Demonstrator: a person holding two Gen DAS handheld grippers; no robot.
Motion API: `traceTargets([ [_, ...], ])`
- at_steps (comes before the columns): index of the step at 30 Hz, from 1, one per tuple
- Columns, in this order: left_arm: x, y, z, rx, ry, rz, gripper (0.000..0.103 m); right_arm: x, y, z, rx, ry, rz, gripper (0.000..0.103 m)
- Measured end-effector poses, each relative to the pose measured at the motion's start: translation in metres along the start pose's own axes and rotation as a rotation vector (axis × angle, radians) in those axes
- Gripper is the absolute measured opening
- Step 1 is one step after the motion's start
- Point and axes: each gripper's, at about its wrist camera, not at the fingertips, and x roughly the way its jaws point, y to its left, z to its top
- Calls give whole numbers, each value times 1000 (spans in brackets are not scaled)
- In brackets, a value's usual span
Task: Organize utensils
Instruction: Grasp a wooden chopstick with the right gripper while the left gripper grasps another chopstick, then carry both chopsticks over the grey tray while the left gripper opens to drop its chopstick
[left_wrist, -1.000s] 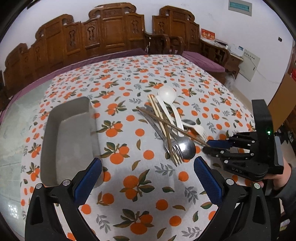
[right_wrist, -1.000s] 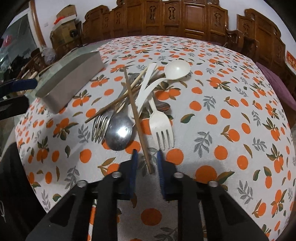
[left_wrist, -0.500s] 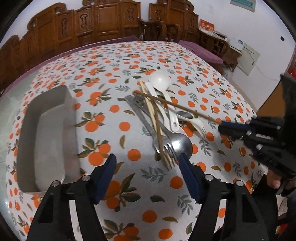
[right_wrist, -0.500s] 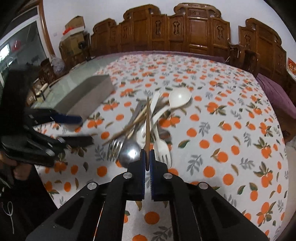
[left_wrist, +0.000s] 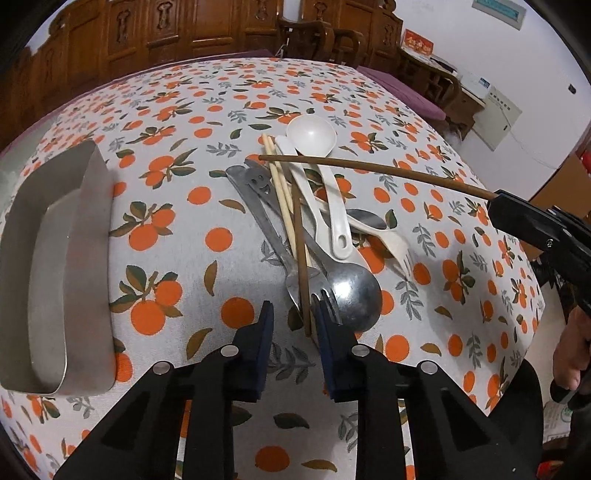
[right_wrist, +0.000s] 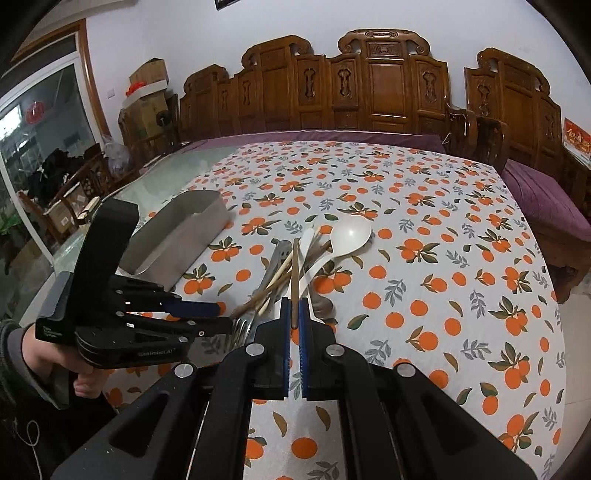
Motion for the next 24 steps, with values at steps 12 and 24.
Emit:
traceTargets([
  [12,-22,-3,-3,11,-39,26,3,-9,7,5,-10,-33,-11,5],
  [24,-97,8,-7,30,-167,92,3,-31,32,19,-70,-116,-58,5],
])
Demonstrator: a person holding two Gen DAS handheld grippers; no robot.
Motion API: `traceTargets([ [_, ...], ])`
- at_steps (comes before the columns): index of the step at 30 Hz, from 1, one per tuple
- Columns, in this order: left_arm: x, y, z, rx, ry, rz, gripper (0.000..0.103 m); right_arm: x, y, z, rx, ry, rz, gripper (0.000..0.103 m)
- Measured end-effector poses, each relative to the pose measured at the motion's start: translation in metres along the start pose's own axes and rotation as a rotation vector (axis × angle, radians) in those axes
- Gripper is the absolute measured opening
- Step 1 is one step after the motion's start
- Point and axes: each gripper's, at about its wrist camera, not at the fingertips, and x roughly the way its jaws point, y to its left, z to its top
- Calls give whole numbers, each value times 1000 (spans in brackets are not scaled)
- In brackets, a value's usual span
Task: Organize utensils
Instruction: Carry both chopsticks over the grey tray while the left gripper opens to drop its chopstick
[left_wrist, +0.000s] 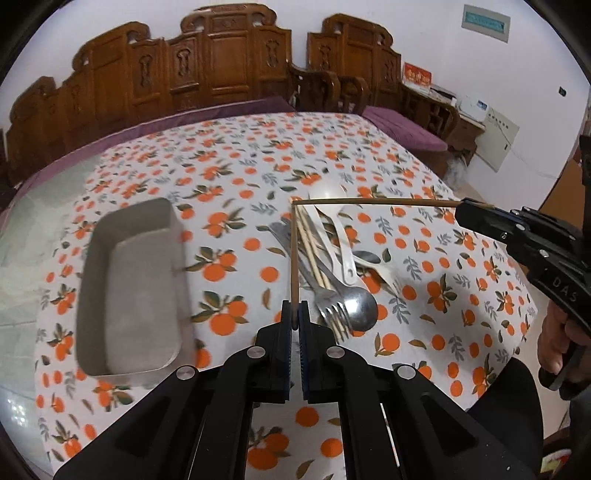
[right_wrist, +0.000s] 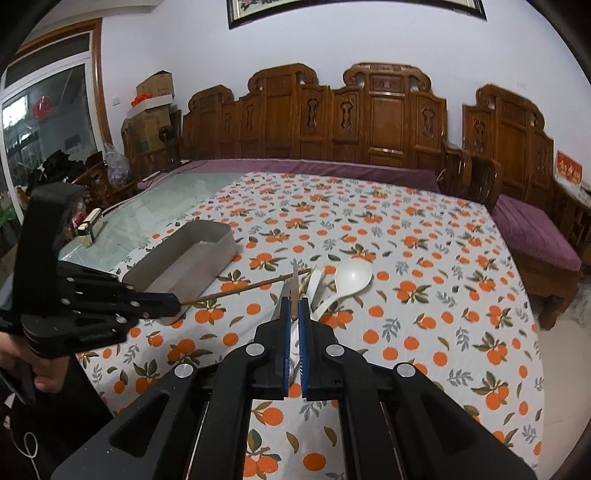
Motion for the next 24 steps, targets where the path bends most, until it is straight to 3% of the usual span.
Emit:
traceTargets([
  [9,-39,21,-5,1,-51,27,3,-4,25,7,-64,-23,-47,5],
  [24,-103,62,7,-23,-205,83,2,4,61,20,-103,-27,-43,5],
])
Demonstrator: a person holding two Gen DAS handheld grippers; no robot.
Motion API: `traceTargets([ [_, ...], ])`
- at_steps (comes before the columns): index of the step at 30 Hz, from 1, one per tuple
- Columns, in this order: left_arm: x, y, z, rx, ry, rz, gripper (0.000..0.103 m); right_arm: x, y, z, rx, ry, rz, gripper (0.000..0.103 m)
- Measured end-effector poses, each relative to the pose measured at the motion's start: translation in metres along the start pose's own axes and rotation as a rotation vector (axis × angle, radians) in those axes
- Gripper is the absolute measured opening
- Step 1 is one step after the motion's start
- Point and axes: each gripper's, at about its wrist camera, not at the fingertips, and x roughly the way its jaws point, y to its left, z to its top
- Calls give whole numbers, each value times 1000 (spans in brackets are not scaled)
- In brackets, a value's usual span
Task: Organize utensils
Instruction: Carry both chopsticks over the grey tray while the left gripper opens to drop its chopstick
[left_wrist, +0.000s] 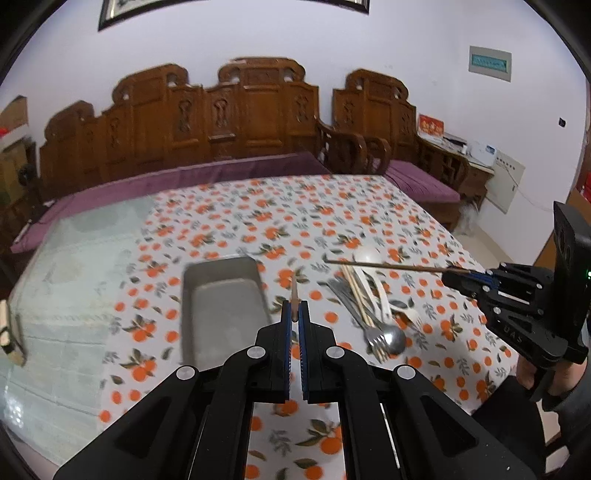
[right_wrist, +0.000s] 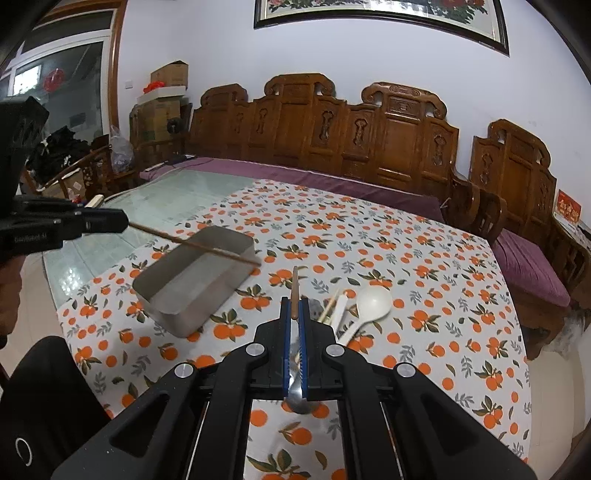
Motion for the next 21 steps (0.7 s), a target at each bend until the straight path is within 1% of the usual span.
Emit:
traceTargets([
  [5,-7,19,4,1,-22,56,2,-2,15,14,-15,-20,22,5],
  [10,4,41,-2,-7,-12,125,2,2,34,28,-34,-34,47,5],
  [16,34,57,-20,7,39,185,3,15,61,41,-67,-29,70,5],
  [21,54,66,-32,-3,87,193,3,31,74,45,-84,-7,77,5],
])
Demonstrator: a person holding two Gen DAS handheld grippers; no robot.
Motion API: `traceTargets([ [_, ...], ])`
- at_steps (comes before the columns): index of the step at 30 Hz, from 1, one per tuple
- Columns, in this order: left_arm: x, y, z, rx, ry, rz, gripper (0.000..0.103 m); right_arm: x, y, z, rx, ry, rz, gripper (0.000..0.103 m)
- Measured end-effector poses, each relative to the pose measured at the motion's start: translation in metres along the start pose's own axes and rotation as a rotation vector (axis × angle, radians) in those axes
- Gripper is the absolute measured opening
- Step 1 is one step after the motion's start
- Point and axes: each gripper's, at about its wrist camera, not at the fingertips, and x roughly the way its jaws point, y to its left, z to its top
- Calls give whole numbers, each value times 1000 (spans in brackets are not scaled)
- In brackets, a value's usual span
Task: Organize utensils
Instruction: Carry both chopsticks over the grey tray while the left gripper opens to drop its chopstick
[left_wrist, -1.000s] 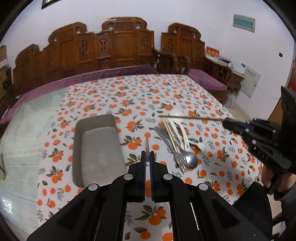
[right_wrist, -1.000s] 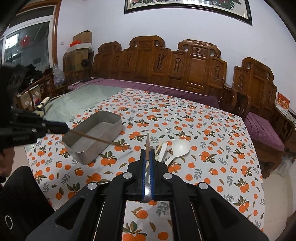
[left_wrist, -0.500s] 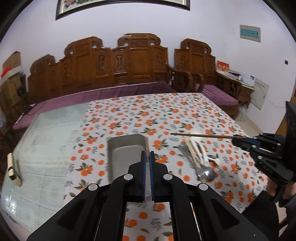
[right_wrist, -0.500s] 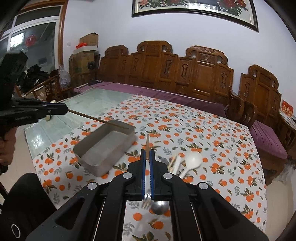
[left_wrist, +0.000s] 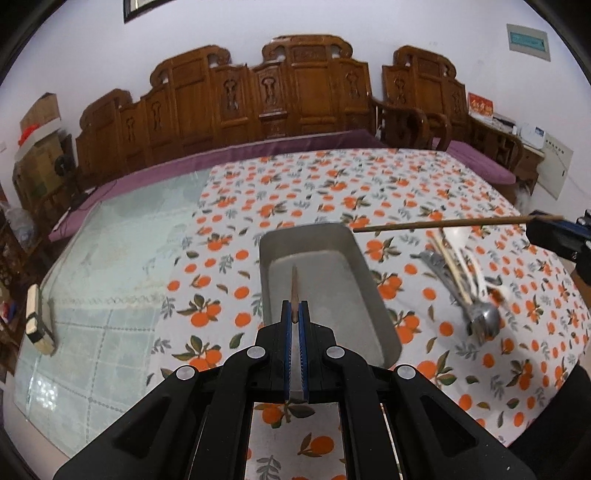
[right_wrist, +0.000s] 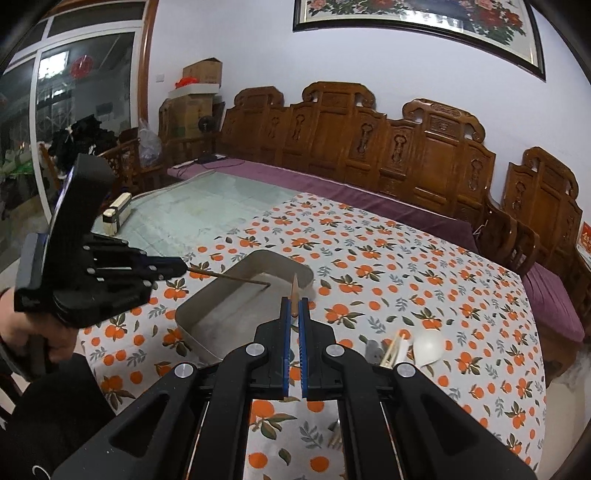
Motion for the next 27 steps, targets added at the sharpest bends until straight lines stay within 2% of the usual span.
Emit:
traceTargets([
  [7,18,5,-4,-16,53,-12,3,29,11,1,-11,44,4,5],
  [16,29,9,-2,-42,78,-43,5,61,27,2,-32,71,-10,5],
  [18,27,11,-2,-47,75,-50,14,66,29,3,-35,75,-17,5],
  [19,23,13,-2,-50,66,-50,21,69,30,3,-37,77,-23,5],
  [23,13,21,-1,-54,53,-45,23,79,32,4,-31,86,-26,5],
  [27,-2,34,-4,-71,35,-40,30,89,39,5,-26,92,-21,5],
])
